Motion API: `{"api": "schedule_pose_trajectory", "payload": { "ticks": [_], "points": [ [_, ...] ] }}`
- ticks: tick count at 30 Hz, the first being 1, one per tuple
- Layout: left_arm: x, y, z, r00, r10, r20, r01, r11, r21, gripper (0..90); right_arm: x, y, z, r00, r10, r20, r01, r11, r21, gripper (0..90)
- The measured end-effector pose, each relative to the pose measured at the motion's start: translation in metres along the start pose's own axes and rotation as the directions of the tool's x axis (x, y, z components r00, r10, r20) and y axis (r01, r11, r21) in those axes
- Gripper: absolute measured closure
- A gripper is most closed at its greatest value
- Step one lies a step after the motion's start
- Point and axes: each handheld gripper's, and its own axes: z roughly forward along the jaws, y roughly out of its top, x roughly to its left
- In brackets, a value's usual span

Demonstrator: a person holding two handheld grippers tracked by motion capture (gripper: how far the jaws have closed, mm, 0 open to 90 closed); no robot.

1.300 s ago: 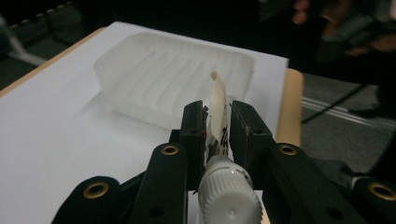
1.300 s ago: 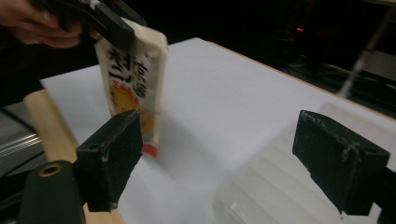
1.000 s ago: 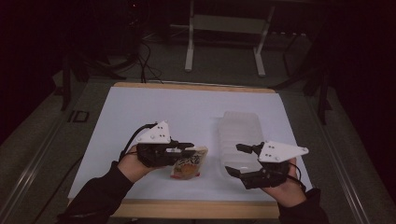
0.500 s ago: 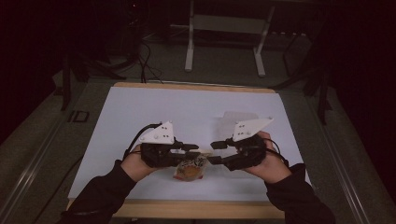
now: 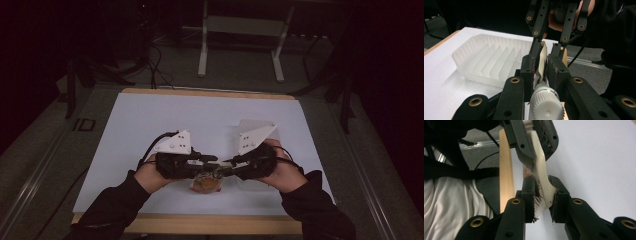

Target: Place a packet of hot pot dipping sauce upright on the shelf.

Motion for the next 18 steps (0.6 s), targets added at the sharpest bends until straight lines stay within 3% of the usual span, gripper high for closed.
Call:
{"api": "schedule_pose_trajectory", "payload": {
  "ticks": [2,4,8,10,18],
  "points": [
    [0.0,0.0,0.0,1.0,0.0,0.0,0.0,1.0,0.0,75.8,-0.0005,0.0001,-0.0006,1.0,-0.004,-0.003,0.004,1.0,0.004,78.7],
    [0.0015,0.0001,0.0009,1.0,-0.003,0.002,0.003,1.0,0.0,75.8,-0.0026,-0.0001,-0.001,0.9999,-0.011,-0.01,0.011,0.9999,0.005,86.3],
    [0.0035,-0.0006,0.0002,0.9999,-0.01,-0.009,0.01,0.9998,-0.018,75.7,-0.0006,0.0028,-0.0027,0.9992,-0.035,0.02,0.035,0.9991,0.023,88.8],
    [0.0031,-0.0011,-0.0002,0.9998,0.004,-0.02,-0.005,0.9995,-0.03,75.7,-0.0009,0.0046,-0.0035,0.9989,-0.041,0.024,0.04,0.9989,0.026,89.1],
    [0.0043,0.0026,-0.0033,0.9999,0.002,-0.015,-0.003,0.999,-0.045,74.8,-0.0041,0.0098,-0.0077,0.9992,-0.017,0.036,0.017,0.9998,0.01,89.5]
  ]
}}
